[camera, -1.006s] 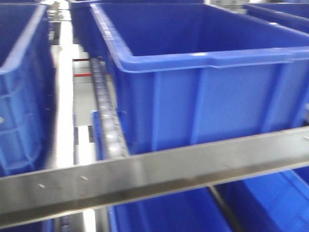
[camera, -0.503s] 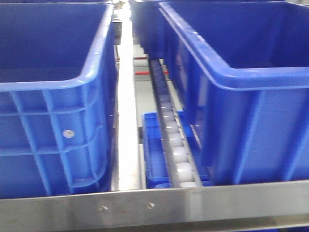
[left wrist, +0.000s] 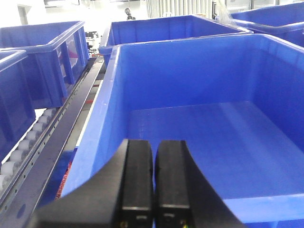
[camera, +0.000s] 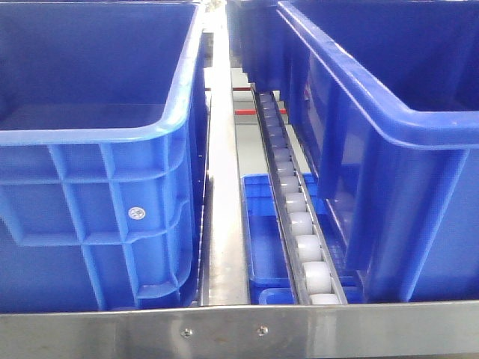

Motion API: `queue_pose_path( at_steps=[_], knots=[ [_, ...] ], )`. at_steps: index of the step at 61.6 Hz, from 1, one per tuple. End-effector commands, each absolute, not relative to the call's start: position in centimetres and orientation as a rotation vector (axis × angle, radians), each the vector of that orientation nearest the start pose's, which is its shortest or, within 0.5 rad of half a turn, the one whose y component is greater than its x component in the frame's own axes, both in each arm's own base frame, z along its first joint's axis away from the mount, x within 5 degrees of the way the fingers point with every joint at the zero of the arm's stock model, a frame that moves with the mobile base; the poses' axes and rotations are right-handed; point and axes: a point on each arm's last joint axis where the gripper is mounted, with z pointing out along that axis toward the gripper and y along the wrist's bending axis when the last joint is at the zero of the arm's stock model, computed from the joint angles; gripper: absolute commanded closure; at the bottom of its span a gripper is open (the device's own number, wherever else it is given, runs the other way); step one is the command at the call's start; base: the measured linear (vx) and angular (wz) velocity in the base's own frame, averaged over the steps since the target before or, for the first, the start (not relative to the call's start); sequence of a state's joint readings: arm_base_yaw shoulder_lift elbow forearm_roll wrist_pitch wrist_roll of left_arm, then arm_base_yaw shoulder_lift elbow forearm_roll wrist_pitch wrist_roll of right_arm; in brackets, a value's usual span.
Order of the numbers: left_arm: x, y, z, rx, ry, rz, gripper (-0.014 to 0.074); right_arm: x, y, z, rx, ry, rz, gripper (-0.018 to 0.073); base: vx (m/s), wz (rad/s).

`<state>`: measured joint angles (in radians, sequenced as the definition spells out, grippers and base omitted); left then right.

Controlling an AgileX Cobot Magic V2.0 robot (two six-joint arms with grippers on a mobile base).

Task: Pick red cube and place on left shelf
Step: 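Turn and drive up to the shelf of blue crates, then open the right gripper over the blue crate to drop the red cube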

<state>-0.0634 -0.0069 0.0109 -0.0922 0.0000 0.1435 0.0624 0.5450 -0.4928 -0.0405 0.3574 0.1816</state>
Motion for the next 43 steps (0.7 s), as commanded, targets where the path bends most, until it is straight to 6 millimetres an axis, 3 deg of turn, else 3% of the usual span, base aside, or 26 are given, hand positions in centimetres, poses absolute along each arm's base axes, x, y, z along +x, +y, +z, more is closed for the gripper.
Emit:
queue_pose_path(
  at_steps=[1, 43],
  knots=[
    [5.69, -0.3, 20.96, 0.075, 1.432, -0.01, 0.0491, 11.68, 0.51, 32.04, 0.07, 1.788, 0.114, 0.0492, 0.0, 0.0],
    [5.69, -0.3, 20.96, 0.075, 1.432, -0.01, 0.0491, 11.71, 0.52, 32.2, 0.069, 1.769, 0.116, 0.0492, 0.0, 0.0]
  ],
)
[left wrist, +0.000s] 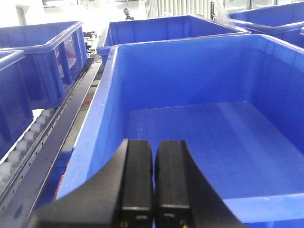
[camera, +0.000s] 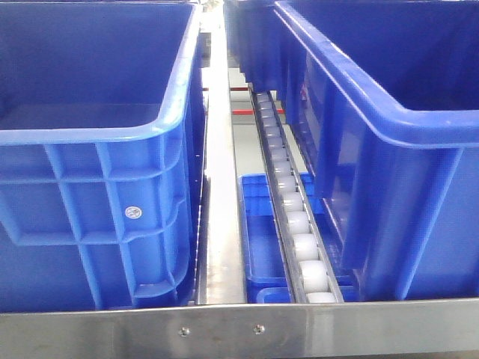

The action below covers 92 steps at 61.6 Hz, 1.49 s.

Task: Pick red cube and place on left shelf
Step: 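Open the right gripper over the blue crate to drop the red cube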

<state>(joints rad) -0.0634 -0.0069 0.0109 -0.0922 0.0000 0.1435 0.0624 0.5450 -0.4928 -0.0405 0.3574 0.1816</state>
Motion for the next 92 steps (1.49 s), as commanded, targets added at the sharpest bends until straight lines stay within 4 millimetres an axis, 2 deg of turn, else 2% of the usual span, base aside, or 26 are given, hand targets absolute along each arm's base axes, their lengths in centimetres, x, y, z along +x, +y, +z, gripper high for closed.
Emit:
queue_pose_path(
  at_steps=[1, 14, 19, 28, 33, 40, 44, 47, 56, 60, 64, 70, 74, 78, 85, 92],
  knots=[
    [5.7, -0.3, 21.0, 0.075, 1.432, -0.01, 0.0491, 11.7, 0.5, 32.2, 0.069, 1.766, 0.116, 0.0492, 0.0, 0.0],
    [5.7, -0.3, 21.0, 0.075, 1.432, -0.01, 0.0491, 12.4, 0.6, 32.6, 0.062, 1.723, 0.124, 0.0492, 0.0, 0.0],
    [5.7, -0.3, 21.0, 0.075, 1.432, -0.01, 0.0491, 13.6, 0.7, 32.7, 0.06, 1.733, 0.124, 0.0492, 0.0, 0.0],
    [5.7, -0.3, 21.0, 0.075, 1.432, -0.01, 0.0491, 17.4, 0.9, 32.7, 0.062, 1.822, 0.119, 0.0469, 0.0, 0.0],
    [5.7, -0.3, 21.0, 0.075, 1.432, -0.01, 0.0491, 20.1, 1.1, 32.8, 0.063, 1.871, 0.117, 0.0366, 0.0, 0.0],
    [5.7, -0.3, 21.0, 0.075, 1.432, -0.01, 0.0491, 23.6, 1.3, 33.1, 0.064, 1.919, 0.113, 0.0062, 0.0, 0.0],
    [5.7, -0.3, 21.0, 0.075, 1.432, -0.01, 0.0491, 25.1, 1.4, 33.2, 0.066, 1.949, 0.11, -0.0047, 0.0, 0.0],
    [5.7, -0.3, 21.0, 0.075, 1.432, -0.01, 0.0491, 26.2, 1.5, 33.5, 0.067, 1.964, 0.108, -0.0067, 0.0, 0.0],
    [5.7, -0.3, 21.0, 0.075, 1.432, -0.01, 0.0491, 27.9, 1.5, 33.1, 0.07, 2.009, 0.103, -0.0013, 0.0, 0.0],
    [5.7, -0.3, 21.0, 0.075, 1.432, -0.01, 0.0491, 27.8, 1.5, 33.1, 0.07, 2.013, 0.103, 0.0054, 0.0, 0.0],
    [5.7, -0.3, 21.0, 0.075, 1.432, -0.01, 0.0491, 27.4, 1.5, 33.3, 0.072, 2.027, 0.101, 0.0183, 0.0, 0.0],
    [5.7, -0.3, 21.0, 0.075, 1.432, -0.01, 0.0491, 26.0, 1.4, 34.0, 0.076, 2.052, 0.095, 0.0532, 0.0, 0.0],
    [5.7, -0.3, 21.0, 0.075, 1.432, -0.01, 0.0491, 24.7, 1.3, 34.7, 0.076, 2.034, 0.096, 0.047, 0.0, 0.0],
    [5.7, -0.3, 21.0, 0.075, 1.432, -0.01, 0.0491, 22.8, 1.2, 35.1, 0.076, 1.999, 0.099, 0.0512, -0.05, -0.27],
    [5.7, -0.3, 21.0, 0.075, 1.432, -0.01, 0.0491, 18.6, 0.9, 35.9, 0.072, 1.899, 0.107, 0.0506, 0.0, -0.01],
    [5.7, -0.3, 21.0, 0.075, 1.432, -0.01, 0.0491, 14.1, 0.7, 35.3, 0.068, 1.795, 0.115, 0.0506, 0.0, 0.0]
  ],
)
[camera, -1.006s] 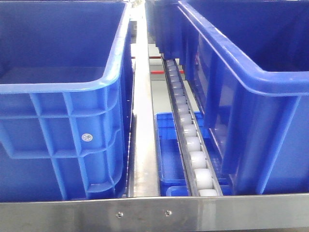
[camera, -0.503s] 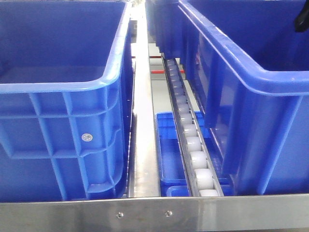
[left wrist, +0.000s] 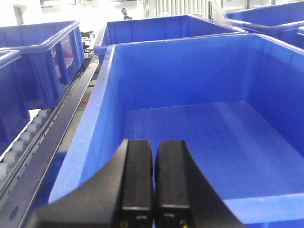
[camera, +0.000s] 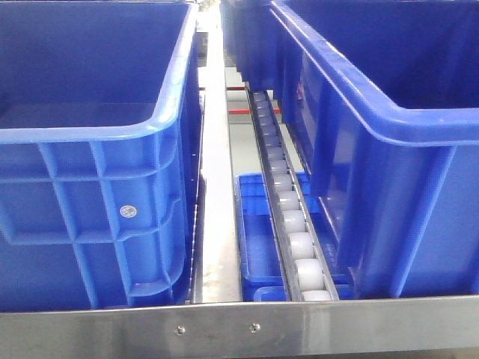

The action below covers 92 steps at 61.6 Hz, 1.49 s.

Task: Pick red cube and place on left shelf
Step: 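Open the right gripper over the blue crate to drop the red cube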

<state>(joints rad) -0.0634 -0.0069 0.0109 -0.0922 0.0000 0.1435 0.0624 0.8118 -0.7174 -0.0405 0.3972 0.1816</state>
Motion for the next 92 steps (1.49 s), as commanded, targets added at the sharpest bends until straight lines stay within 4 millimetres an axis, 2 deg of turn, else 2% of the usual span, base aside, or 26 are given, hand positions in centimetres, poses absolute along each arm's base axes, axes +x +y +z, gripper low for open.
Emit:
queue_pose_path(
  at_steps=[1, 9, 17, 22, 35, 67, 76, 92],
  knots=[
    [5.7, -0.3, 21.0, 0.075, 1.432, -0.01, 0.0491, 13.6, 0.7, 35.2, 0.068, 1.781, 0.116, 0.0506, 0.0, 0.0],
    [5.7, -0.3, 21.0, 0.075, 1.432, -0.01, 0.0491, 9.3, 0.4, 33.7, 0.064, 1.665, 0.125, 0.0506, 0.0, 0.0],
    [5.7, -0.3, 21.0, 0.075, 1.432, -0.01, 0.0491, 7.0, 0.3, 32.2, 0.062, 1.611, 0.128, 0.0506, 0.0, 0.0],
    [5.7, -0.3, 21.0, 0.075, 1.432, -0.01, 0.0491, 6.2, 0.2, 31.4, 0.062, 1.596, 0.129, 0.0506, 0.0, 0.0],
    [5.7, -0.3, 21.0, 0.075, 1.432, -0.01, 0.0491, 5.9, 0.2, 30.3, 0.067, 1.65, 0.124, 0.0508, 0.0, 0.0],
    [5.7, -0.3, 21.0, 0.075, 1.432, -0.01, 0.0491, 5.6, 0.1, 30.0, 0.059, 1.635, 0.112, 0.0508, 0.0, 0.0],
    [5.7, -0.3, 20.9, 0.075, 1.433, -0.01, 0.0491, 5.1, 0.0, 27.9, 0.038, 1.599, 0.075, 0.0508, 0.0, 0.0],
    [5.7, -0.3, 20.9, 0.075, 1.433, -0.01, 0.0491, 5.1, -0.2, 22.3, 0.066, 1.534, 0.04, 0.0508, 0.0, 0.0]
  ],
)
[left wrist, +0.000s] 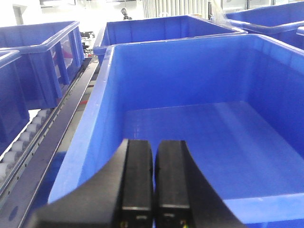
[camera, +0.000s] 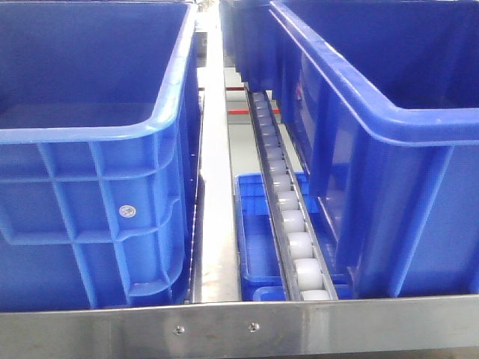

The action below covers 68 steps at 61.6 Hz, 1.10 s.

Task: Pick red cube and place on left shelf

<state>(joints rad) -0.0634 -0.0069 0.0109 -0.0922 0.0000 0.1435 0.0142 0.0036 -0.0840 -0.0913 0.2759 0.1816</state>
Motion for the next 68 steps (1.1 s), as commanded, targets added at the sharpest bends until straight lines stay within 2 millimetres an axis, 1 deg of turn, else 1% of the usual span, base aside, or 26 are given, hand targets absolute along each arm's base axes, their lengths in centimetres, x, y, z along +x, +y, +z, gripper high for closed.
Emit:
queue_pose_path(
  at_steps=[1, 5, 9, 34, 59, 68],
  knots=[
    [5.7, -0.3, 20.9, 0.075, 1.433, -0.01, 0.0491, 5.1, -0.2, 22.0, 0.068, 1.529, 0.039, 0.0508, 0.0, 0.0],
    [5.7, -0.3, 21.0, 0.075, 1.432, -0.01, 0.0491, 5.4, -0.1, 20.9, 0.068, 1.51, 0.043, 0.0508, 0.0, 0.0],
    [5.7, -0.3, 20.9, 0.075, 1.433, -0.01, 0.0491, 5.4, -0.1, 20.8, 0.069, 1.522, 0.041, 0.0508, 0.0, 0.0],
    [5.7, -0.3, 20.9, 0.075, 1.433, -0.01, 0.0491, 5.4, -0.1, 20.9, 0.058, 1.503, 0.031, 0.0508, 0.0, 0.0],
    [5.7, -0.3, 20.9, 0.075, 1.433, -0.01, 0.0491, 5.4, -0.1, 21.5, 0.021, 1.435, 0.006, 0.0508, 0.01, 0.04],
    [5.7, -0.3, 20.9, 0.075, 1.433, -0.01, 0.0491, 5.4, -0.1, 21.5, 0.022, 1.441, 0.006, 0.0508, 0.0, 0.0]
  ],
)
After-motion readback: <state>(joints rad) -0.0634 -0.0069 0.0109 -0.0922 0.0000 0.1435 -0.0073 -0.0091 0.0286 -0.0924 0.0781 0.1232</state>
